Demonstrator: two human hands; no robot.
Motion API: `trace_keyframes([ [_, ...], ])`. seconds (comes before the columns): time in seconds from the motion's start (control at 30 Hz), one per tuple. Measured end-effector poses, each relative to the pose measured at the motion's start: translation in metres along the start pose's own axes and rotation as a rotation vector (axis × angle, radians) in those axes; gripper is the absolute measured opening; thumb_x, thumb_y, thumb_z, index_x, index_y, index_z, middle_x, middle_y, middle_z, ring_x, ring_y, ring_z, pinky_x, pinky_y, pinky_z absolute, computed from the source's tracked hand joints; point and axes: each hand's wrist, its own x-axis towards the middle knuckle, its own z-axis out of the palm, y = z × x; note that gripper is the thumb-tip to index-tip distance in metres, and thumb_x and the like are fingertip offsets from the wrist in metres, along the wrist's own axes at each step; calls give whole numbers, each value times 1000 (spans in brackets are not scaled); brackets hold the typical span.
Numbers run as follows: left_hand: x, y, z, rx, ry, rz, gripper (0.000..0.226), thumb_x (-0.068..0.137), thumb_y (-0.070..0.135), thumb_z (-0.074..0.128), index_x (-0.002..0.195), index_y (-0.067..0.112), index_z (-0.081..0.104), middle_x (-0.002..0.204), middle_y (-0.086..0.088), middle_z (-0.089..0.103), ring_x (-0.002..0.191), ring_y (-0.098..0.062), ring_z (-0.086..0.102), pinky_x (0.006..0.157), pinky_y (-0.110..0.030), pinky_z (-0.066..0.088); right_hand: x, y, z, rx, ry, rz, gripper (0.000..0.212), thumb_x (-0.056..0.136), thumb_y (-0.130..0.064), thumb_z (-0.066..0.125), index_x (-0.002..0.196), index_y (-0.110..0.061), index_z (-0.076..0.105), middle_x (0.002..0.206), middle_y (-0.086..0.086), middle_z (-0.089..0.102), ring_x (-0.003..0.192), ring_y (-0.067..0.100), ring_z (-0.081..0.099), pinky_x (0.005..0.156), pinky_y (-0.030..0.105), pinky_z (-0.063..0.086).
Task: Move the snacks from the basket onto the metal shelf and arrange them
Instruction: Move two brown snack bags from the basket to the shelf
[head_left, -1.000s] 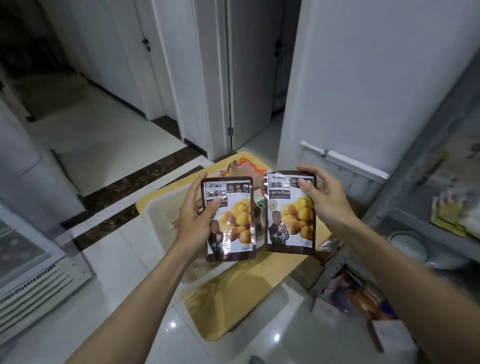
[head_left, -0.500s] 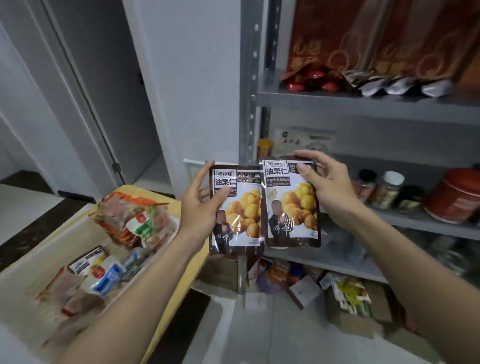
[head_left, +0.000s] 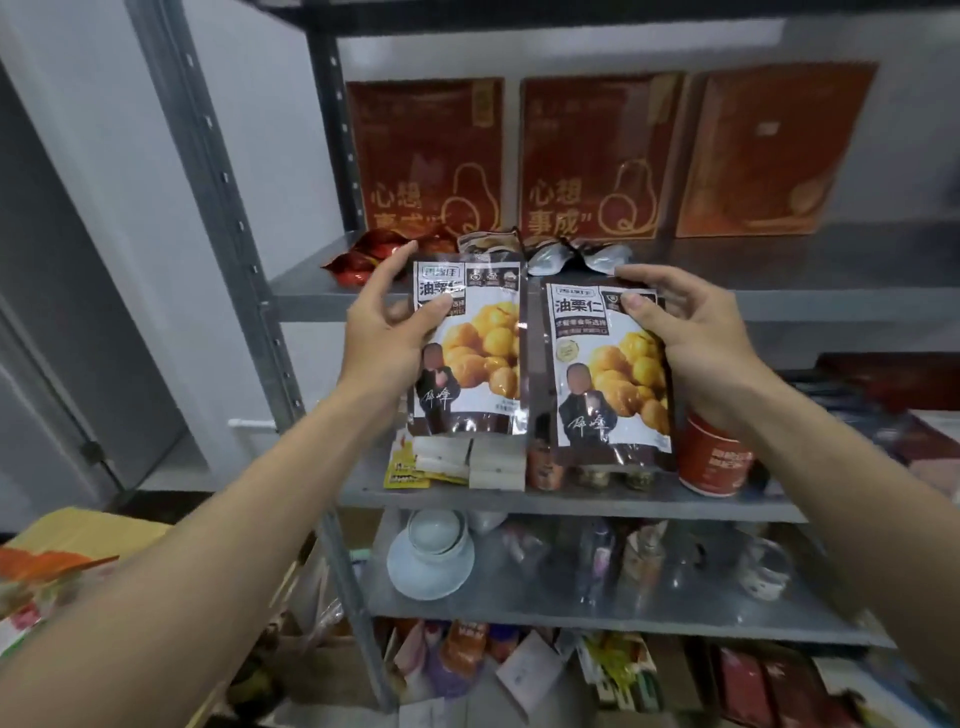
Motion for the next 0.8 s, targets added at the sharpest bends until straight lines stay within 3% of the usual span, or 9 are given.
trace_keyframes([
  [0.1,35,7,29,0,3,15,55,93,5,63,140,27,46,85,4,76,58,-16,67,43,-30,54,34,-1,-23,3,58,18,20,95,-8,61,107,-20,70,89,-5,75,78,7,71,67,22,55],
  [0.17,61,8,42,13,8,16,55,92,5,63,140,26,47,92,0,75,64,-13,72,47,-29,56,59,-1,-33,-4,94,17,19,95,-7,61,108,-18,70,93,-2,74,78,8,71,67,21,55],
  [0.3,117,1,59,-31,12,-19,56,90,4,66,139,26,48,92,-1,76,71,-19,72,58,-39,61,109,2,-41,24,115,54,18,95,-8,61,109,-16,69,94,2,74,79,12,71,72,28,59],
  [0.43,182,-13,76,1,29,-10,49,88,3,68,129,26,55,101,-4,73,72,-14,71,65,-33,60,174,14,-38,34,127,98,16,94,-11,63,100,-23,71,106,9,72,92,23,72,83,42,59],
  [0.57,234,-21,86,19,-6,-46,47,89,4,67,129,25,54,87,-4,74,69,-20,68,62,-37,59,232,28,-29,50,115,127,14,94,-9,63,100,-19,70,112,14,70,100,31,70,89,48,56],
  [0.67,261,-25,88,73,-37,-78,43,89,7,68,128,22,57,98,-10,74,67,-19,70,57,-36,59,270,41,-22,56,107,140,13,94,-8,63,98,-18,71,114,12,69,90,27,71,79,41,60],
  [0.8,283,-35,96,156,3,-115,48,89,8,68,133,16,53,99,-10,72,62,-13,68,55,-26,57,302,58,-12,51,67,201,13,95,-9,61,103,-16,69,108,17,68,87,29,69,46,21,52],
])
